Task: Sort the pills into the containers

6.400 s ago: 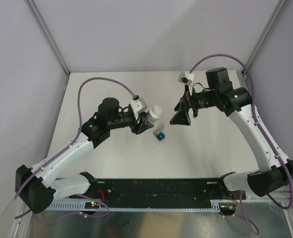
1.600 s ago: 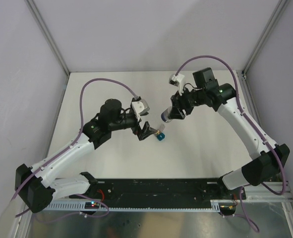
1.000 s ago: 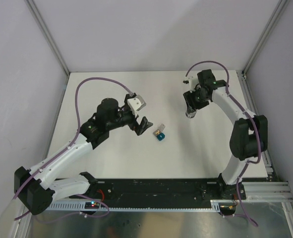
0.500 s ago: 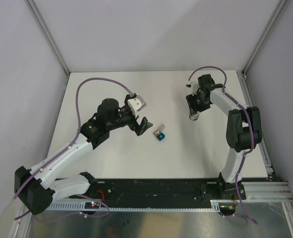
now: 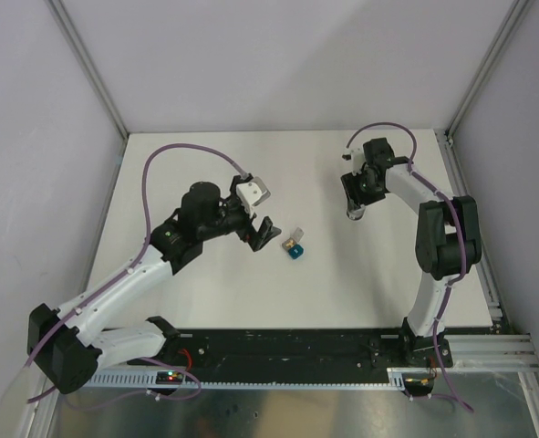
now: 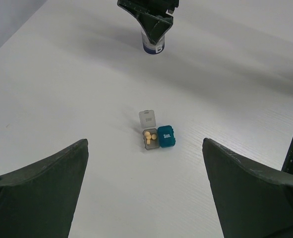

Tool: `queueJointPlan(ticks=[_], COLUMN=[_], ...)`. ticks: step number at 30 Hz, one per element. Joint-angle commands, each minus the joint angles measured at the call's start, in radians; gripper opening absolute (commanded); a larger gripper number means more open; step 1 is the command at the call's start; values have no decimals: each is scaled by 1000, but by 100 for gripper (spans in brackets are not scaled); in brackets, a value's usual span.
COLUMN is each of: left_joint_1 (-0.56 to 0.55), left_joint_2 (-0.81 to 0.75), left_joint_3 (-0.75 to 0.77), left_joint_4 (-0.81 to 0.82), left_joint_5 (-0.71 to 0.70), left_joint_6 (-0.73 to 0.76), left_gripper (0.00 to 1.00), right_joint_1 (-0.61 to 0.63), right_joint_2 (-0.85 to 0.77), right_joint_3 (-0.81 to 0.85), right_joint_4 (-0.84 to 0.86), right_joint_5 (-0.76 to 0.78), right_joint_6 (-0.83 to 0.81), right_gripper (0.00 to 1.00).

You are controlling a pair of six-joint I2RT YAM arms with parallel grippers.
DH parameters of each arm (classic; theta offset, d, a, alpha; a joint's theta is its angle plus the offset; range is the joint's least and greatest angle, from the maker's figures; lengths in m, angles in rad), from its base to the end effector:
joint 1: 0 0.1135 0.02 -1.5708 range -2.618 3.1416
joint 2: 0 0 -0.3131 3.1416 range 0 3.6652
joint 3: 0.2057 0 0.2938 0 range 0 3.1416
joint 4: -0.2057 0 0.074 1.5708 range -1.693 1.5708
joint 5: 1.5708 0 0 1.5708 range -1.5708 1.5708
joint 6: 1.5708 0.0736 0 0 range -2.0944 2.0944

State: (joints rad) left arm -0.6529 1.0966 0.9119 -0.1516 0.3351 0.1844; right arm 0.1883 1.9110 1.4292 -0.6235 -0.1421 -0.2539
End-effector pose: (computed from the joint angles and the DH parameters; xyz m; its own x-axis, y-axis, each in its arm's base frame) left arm 0.2285 -0.2053 0.3509 -0.1073 0.3000 -0.9479 0.8545 0.5153 0.0664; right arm 0.4628 0.0988 0.1973 -0.7874 -0.4032 -0.4663 -0.4603 0.8877 0.0097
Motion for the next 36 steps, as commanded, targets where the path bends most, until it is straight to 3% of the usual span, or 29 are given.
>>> queueJointPlan(ticks=[1, 12, 20, 28, 36], left_joint_1=[6, 6, 7, 9, 25], left_joint_2=[2, 7, 10, -1, -33], left_joint_3=[-6, -21, -25, -32, -45], left_joint_4=[20, 21, 21, 21, 24], left_joint_5=[2, -7, -13, -41, -94], left_joint_6=[16, 20, 19, 15, 19], left_gripper=[100, 100, 100, 100, 100], right_joint_1=[-7, -10, 5, 96, 264], right_joint_2=[2, -96, -202, -341, -448], right_joint_3=[-28, -22, 3, -51, -135], right_joint_4=[27, 33, 4, 12, 63], right_joint_5=[13, 3, -8, 15, 209], right_joint_6=[14, 18, 9, -3, -34], right_gripper=[56, 82, 89, 93, 99])
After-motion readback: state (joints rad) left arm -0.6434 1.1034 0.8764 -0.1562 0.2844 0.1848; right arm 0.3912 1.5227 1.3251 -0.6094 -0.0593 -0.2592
